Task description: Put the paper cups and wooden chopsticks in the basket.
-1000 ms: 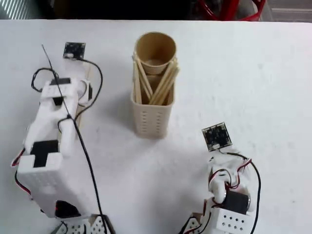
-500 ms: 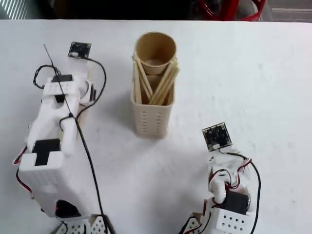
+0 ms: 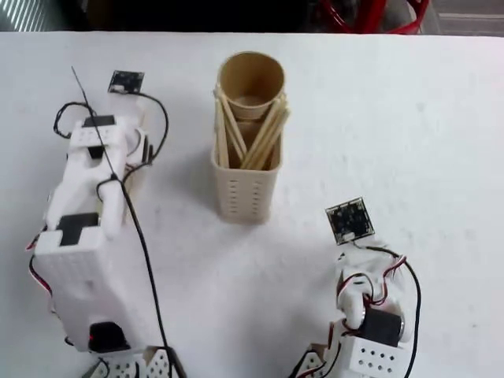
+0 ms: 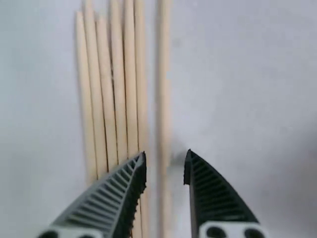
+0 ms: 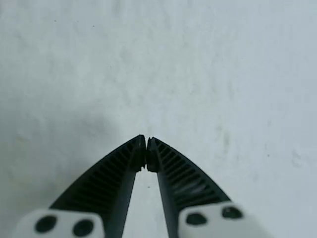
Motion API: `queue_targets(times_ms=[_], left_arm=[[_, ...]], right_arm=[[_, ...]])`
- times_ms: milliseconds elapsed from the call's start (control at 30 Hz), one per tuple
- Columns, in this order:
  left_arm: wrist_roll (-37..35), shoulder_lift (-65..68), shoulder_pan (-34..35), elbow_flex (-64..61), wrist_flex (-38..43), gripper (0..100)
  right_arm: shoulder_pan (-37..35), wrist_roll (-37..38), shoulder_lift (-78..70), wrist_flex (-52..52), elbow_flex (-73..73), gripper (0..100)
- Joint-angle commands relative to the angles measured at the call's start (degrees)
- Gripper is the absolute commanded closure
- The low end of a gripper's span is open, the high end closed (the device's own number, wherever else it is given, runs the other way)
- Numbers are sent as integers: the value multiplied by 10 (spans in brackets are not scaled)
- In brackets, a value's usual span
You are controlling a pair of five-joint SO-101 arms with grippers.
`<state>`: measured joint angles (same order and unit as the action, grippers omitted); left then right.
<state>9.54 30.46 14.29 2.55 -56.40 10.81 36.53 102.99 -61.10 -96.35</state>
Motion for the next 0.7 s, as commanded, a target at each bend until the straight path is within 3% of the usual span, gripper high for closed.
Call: queue_targets(times_ms=[0, 667], left_arm=[[8, 2, 21, 52, -23, 854], [30, 1, 0, 53, -26, 871]], right_arm=[[-7, 0, 3, 0, -5, 981], [-7, 0, 4, 0, -5, 981]])
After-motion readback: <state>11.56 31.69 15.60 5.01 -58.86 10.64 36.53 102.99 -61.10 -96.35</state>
